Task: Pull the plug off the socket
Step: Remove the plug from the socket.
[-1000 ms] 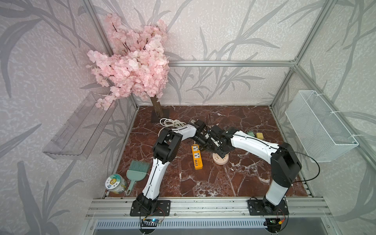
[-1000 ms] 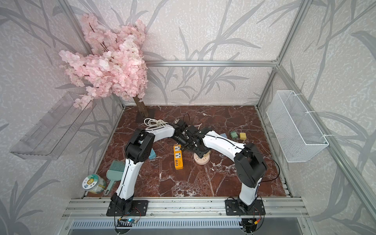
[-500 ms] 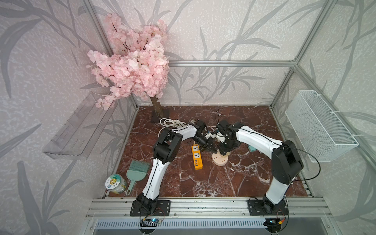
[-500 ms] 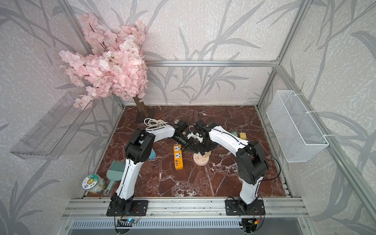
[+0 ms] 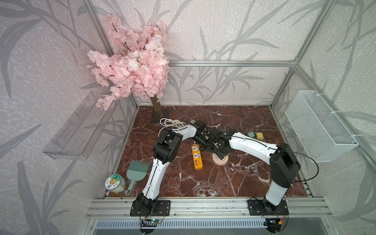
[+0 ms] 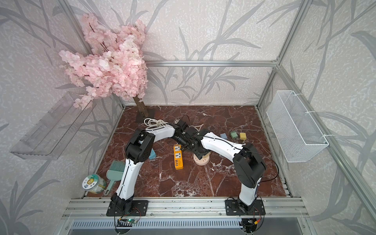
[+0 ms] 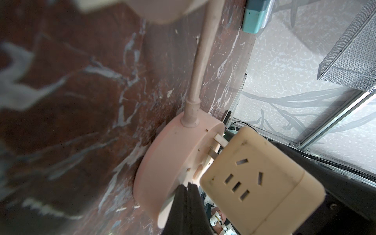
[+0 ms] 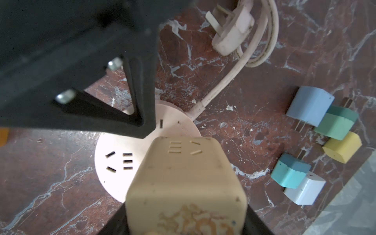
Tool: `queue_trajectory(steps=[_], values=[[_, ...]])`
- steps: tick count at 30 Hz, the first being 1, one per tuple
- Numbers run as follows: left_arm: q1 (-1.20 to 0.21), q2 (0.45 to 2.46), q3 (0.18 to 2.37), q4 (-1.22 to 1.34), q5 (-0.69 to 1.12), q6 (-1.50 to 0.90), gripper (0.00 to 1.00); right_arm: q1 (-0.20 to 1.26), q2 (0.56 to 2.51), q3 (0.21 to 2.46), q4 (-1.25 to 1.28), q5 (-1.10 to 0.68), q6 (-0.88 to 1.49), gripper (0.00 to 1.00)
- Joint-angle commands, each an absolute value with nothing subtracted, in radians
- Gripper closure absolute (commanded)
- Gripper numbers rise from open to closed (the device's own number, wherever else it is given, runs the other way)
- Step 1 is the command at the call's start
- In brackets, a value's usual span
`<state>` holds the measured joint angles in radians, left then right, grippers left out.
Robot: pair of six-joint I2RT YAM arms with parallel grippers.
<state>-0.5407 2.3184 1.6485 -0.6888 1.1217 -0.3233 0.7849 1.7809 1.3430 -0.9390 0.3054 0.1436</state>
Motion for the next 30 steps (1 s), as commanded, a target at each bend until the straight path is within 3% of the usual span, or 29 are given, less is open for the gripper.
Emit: queue_trajectory(steps=[1,5,13,17,24,30], values=[[-0.551,2.372,1.615,-0.699,0.924,-0.302,1.0,0.802,1.72,1.337,-0.915,0.415,0.163,1.0],[-0.551,2.373,1.617,-0.699,0.924,-0.303,1.0,0.787,1.724,1.357,-0.908,0.292,0.125,1.0],[-0.552,2.373,1.617,-0.703,0.923,-0.3,1.0,0.622,1.739,1.377,-0.892,-0.207,0.111,1.0],[-0.551,2.374,1.618,-0.703,0.924,-0.299,1.0,0.556,1.753,1.382,-0.9,-0.321,0.14,1.0],[-0.551,2.376,1.62,-0.706,0.925,-0.299,1.0,0.546,1.717,1.366,-0.888,-0.281,0.156,1.0],[-0.552,2.376,1.62,-0.706,0.923,-0.299,1.0,0.616,1.621,1.306,-0.842,-0.025,0.152,1.0]])
